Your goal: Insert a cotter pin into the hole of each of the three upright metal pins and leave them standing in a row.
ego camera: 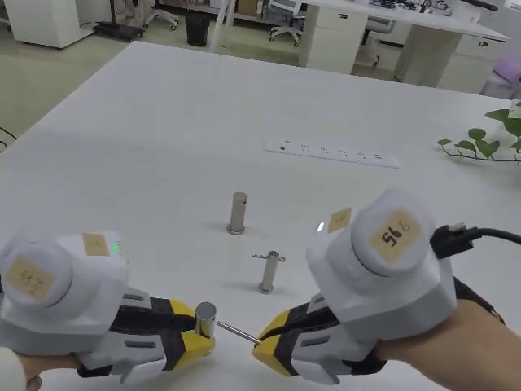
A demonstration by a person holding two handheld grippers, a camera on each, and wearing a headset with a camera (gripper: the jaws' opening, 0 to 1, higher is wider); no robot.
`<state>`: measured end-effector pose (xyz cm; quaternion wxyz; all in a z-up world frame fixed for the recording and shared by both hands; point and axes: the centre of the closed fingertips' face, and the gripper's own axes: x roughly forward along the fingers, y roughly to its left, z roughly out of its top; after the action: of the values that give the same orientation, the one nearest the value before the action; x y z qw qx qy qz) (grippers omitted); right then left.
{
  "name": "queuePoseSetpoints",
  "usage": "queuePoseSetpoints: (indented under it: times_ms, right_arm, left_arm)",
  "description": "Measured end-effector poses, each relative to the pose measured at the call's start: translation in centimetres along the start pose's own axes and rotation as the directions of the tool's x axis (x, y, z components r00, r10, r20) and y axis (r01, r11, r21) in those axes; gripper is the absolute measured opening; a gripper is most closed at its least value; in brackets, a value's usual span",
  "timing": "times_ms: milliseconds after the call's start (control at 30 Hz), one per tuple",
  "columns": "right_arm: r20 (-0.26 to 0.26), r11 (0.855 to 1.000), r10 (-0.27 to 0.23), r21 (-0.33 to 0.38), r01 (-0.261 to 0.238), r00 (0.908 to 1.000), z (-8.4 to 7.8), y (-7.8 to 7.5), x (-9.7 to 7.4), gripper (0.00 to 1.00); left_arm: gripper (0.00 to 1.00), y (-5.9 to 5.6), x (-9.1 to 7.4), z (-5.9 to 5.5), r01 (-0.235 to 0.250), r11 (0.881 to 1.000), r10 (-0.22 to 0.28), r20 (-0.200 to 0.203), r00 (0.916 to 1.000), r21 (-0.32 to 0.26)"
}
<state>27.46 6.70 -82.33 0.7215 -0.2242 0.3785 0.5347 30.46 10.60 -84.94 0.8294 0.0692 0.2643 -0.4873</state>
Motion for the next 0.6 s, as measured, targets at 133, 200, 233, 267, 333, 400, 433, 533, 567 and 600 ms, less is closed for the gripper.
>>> queuePoseSetpoints:
  times_ms: [133,200,233,267,333,400,433,533,567,600]
  right_arm:
    - [0.004,1.000,-0.008,-0.003,0.008,1.0000,-0.01,-0.12,0.19,0.03]
    - [0.013,1.000,-0.015,0.000,0.015,0.9998,0.15,-0.23,0.26,0.03]
    - [0.016,1.000,-0.016,0.003,0.016,0.9997,0.20,-0.23,0.27,0.03]
    - [0.018,1.000,-0.016,0.003,0.016,0.9997,0.23,-0.24,0.30,0.03]
    - [0.019,1.000,-0.022,0.000,0.022,0.9996,0.25,-0.33,0.34,0.03]
    - [0.020,1.000,-0.024,0.002,0.024,0.9995,0.24,-0.41,0.40,0.03]
    - [0.021,1.000,-0.023,0.004,0.023,0.9995,0.22,-0.41,0.43,0.03]
    - [0.023,1.000,-0.023,0.006,0.023,0.9995,0.20,-0.41,0.55,0.03]
    - [0.022,1.000,-0.023,0.003,0.023,0.9995,0.19,-0.41,0.60,0.03]
    - [0.023,1.000,-0.025,0.003,0.025,0.9994,0.23,-0.45,0.61,0.03]
  left_arm:
    - [0.13,0.00,0.01,0.00,-0.006,1.000,0.006,0.002,1.0000,-0.010]
    - [0.13,0.02,0.03,0.01,-0.009,1.000,0.009,0.001,1.0000,-0.008]
    - [0.12,0.03,0.04,0.01,-0.010,1.000,0.010,0.000,1.0000,-0.006]
    - [0.12,0.03,0.04,0.01,-0.011,1.000,0.011,0.000,0.9999,-0.007]
    - [0.12,0.02,0.05,0.03,-0.015,1.000,0.015,-0.002,0.9999,-0.010]
    - [0.12,0.07,0.06,0.03,-0.020,1.000,0.020,-0.002,0.9998,-0.013]
    - [0.12,0.09,0.05,0.03,-0.022,1.000,0.022,-0.002,0.9998,-0.014]
    - [0.12,0.13,0.07,0.01,-0.030,0.999,0.030,-0.002,0.9996,-0.016]
    - [0.12,0.14,0.07,0.02,-0.033,0.999,0.033,-0.002,0.9995,-0.015]
    - [0.12,0.15,0.07,0.02,-0.035,0.999,0.035,-0.002,0.9994,-0.015]
